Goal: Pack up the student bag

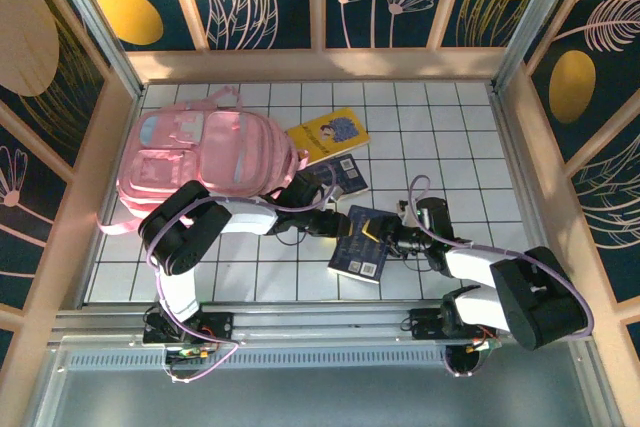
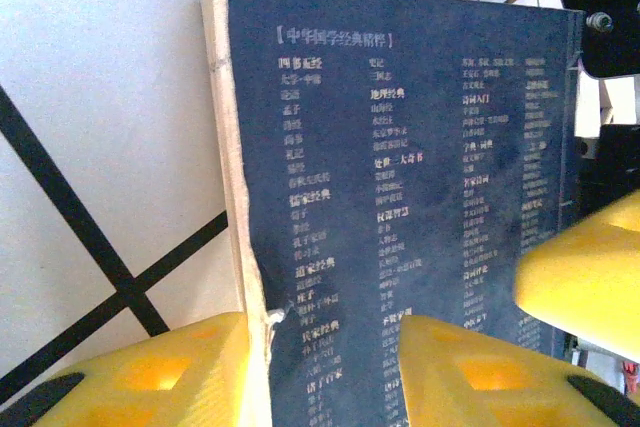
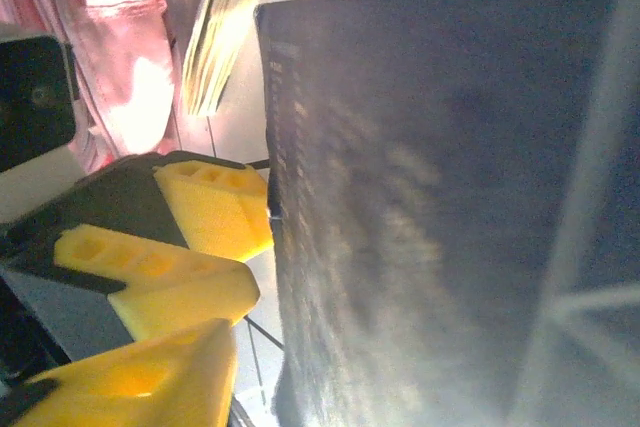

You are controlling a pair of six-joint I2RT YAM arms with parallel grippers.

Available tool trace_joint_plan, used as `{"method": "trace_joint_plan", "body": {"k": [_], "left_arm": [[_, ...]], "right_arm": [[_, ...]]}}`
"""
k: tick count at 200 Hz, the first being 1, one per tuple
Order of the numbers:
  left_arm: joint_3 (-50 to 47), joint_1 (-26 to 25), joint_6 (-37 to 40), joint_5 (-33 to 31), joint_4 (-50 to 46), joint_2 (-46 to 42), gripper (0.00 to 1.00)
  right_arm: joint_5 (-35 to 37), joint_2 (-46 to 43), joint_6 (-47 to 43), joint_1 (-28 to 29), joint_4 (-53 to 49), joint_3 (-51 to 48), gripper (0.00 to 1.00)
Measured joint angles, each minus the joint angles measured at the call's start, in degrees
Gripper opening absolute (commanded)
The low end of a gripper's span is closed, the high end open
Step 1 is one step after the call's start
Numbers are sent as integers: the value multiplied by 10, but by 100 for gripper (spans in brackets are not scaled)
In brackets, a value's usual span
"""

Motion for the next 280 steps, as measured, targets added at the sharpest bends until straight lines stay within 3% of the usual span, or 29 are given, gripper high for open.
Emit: {"method": "trace_joint_plan", "body": {"k": [21, 41, 104, 186, 223, 280], "left_arm": [[0, -1, 2, 0, -1, -3, 54], [0, -5, 14, -18, -26, -20, 61], [-16, 24, 42, -63, -121, -186, 75], [-16, 42, 79, 71, -100, -352, 74], [-29, 62, 52, 137, -30, -384, 61], [-71, 77, -26, 206, 123, -397, 7]], "right_arm": [[13, -11, -7, 2, -16, 0, 10], [26, -46, -21, 4, -56, 6, 0], [16, -203, -87, 5, -171, 108, 0], [-136, -213, -133, 28, -180, 272, 0], [-187, -212, -133, 49, -179, 295, 0], [-198, -211, -135, 55, -185, 299, 0]]}}
